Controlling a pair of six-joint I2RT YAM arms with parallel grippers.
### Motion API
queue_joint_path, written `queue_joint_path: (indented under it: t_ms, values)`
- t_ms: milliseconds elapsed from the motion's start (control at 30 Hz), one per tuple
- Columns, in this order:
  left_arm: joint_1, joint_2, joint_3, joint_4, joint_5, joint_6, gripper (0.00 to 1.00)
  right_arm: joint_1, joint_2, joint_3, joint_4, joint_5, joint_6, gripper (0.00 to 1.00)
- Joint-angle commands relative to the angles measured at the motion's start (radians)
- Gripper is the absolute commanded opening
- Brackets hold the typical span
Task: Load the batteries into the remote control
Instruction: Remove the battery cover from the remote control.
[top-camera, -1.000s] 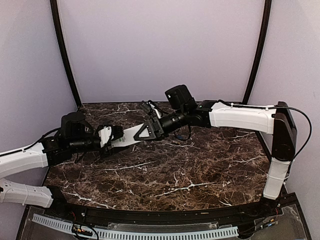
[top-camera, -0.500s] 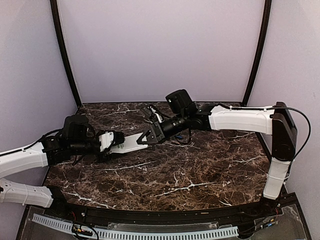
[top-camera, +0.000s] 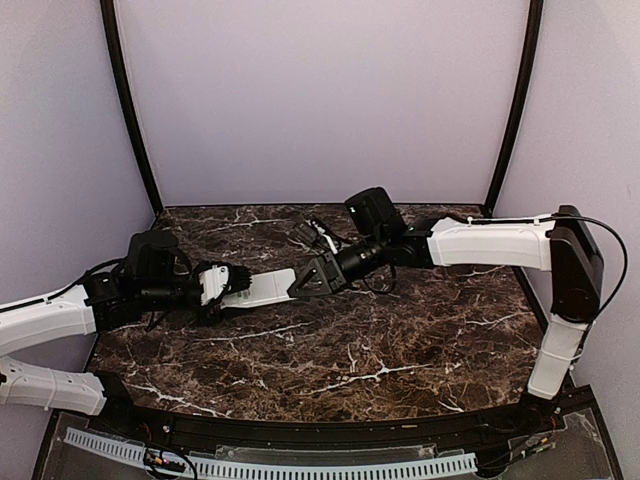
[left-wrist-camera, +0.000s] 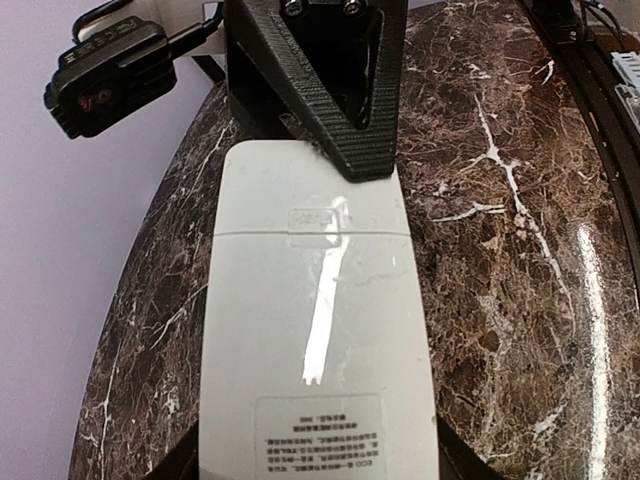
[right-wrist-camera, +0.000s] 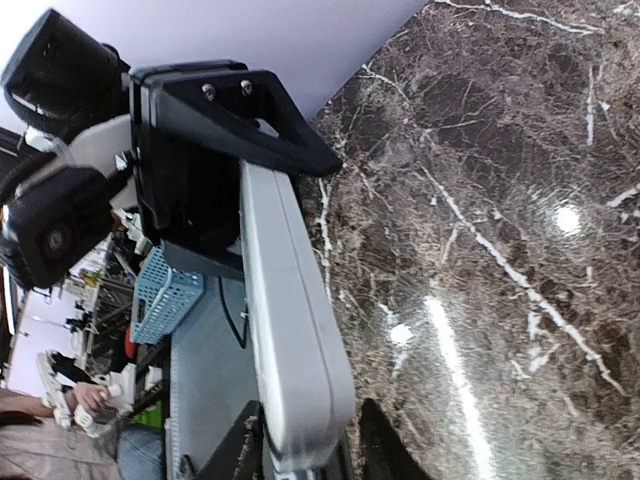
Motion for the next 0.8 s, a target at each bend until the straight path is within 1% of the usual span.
queue_joint_path:
  t_ms: [0, 33, 100, 233, 367, 667, 767]
  values:
    - [0.010, -0.020, 0.006, 0.039, 0.014, -0.032, 0.00, -0.039, -0.008, -0.033, -0.023, 0.028, -0.023, 0.39]
    - [0.010, -0.020, 0.007, 0.041, 0.017, -0.032, 0.00, -0.034, -0.002, -0.031, 0.004, 0.018, -0.010, 0.45]
    - [0.009, -0.013, 0.009, 0.040, 0.022, -0.032, 0.00, -0.020, 0.013, -0.018, 0.043, 0.007, 0.009, 0.53]
    - [0.008, -0.004, 0.010, 0.035, 0.033, -0.031, 0.00, 0.006, 0.049, 0.020, 0.093, -0.011, 0.023, 0.61]
    - [0.008, -0.008, 0.004, 0.039, 0.036, -0.029, 0.00, 0.010, 0.074, 0.040, 0.121, 0.004, 0.050, 0.62]
    - [0.009, -0.007, 0.000, 0.037, 0.047, -0.028, 0.00, 0.005, 0.088, 0.075, 0.102, 0.032, 0.038, 0.62]
    - [0.008, -0.005, 0.003, 0.035, 0.047, -0.027, 0.00, 0.006, 0.087, 0.078, 0.077, 0.063, 0.023, 0.61]
